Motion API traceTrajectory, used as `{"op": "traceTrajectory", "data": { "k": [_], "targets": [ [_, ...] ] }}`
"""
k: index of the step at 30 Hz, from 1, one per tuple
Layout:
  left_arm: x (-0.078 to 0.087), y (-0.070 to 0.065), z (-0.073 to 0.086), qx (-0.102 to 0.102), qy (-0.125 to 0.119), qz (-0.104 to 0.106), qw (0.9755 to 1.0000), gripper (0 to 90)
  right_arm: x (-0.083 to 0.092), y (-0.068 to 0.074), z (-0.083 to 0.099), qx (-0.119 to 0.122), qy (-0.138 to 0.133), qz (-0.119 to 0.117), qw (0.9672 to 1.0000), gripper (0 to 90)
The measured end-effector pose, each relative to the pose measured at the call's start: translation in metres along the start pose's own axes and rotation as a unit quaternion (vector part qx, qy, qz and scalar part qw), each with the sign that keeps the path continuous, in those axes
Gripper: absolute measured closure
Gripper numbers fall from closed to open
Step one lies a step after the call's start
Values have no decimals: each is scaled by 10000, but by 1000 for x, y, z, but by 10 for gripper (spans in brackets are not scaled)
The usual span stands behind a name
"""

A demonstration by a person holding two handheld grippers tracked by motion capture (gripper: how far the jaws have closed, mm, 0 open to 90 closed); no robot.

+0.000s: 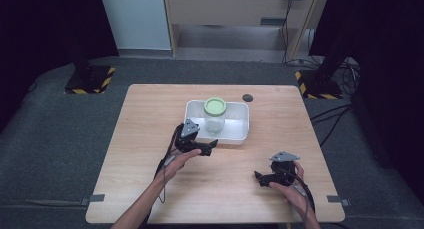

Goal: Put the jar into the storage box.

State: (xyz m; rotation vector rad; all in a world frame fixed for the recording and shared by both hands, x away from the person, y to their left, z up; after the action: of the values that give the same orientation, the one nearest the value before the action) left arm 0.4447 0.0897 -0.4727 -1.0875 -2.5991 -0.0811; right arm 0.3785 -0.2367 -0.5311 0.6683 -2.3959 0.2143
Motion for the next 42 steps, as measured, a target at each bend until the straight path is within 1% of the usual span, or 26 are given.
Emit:
{"op": "traceTrajectory", "data": {
  "k": [5,9,11,15,17,25,27,30,34,42],
  "targets": [
    [4,-3,5,-60,17,20,10000,7,0,0,0,-2,0,0,10000,2],
    [8,-4,10,-15,-4,27,10000,7,0,0,0,0,0,1,10000,2],
    [10,-4,13,50,-32,47,10000,7,0,0,0,3,0,1,10000,2],
    [13,-5,19,78,-29,62,9999,6,0,0,0,0,1,2,10000,2],
    [15,-5,20,40,0,72,10000,6,0,0,0,0,1,1,10000,2],
    [21,-10,21,-59,-18,81,9999,6,0,0,0,-2,0,2,10000,2],
    [21,-11,23,-74,2,113,9999,5,0,0,0,-1,0,1,10000,2],
    [21,-13,27,-113,100,168,9997,5,0,0,0,-1,1,1,10000,2],
    [22,-15,37,-152,235,185,9994,5,0,0,0,1,0,1,10000,2],
    [25,-15,49,-163,393,208,9989,5,0,0,0,-1,1,0,10000,2]
  ]
}}
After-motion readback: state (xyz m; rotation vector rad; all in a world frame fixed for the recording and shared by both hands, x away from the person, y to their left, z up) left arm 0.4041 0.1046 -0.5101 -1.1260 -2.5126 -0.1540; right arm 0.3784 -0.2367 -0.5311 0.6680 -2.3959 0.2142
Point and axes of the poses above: each handheld gripper's, and its own axes: x roughly backward along the jaws, z roughly out of its underside, y roughly to its left, the point moved 1 cm from there along -x, roughly forward along the jaws, and after that the axes turned 7 degrees about -y, right-handed, at the moved point
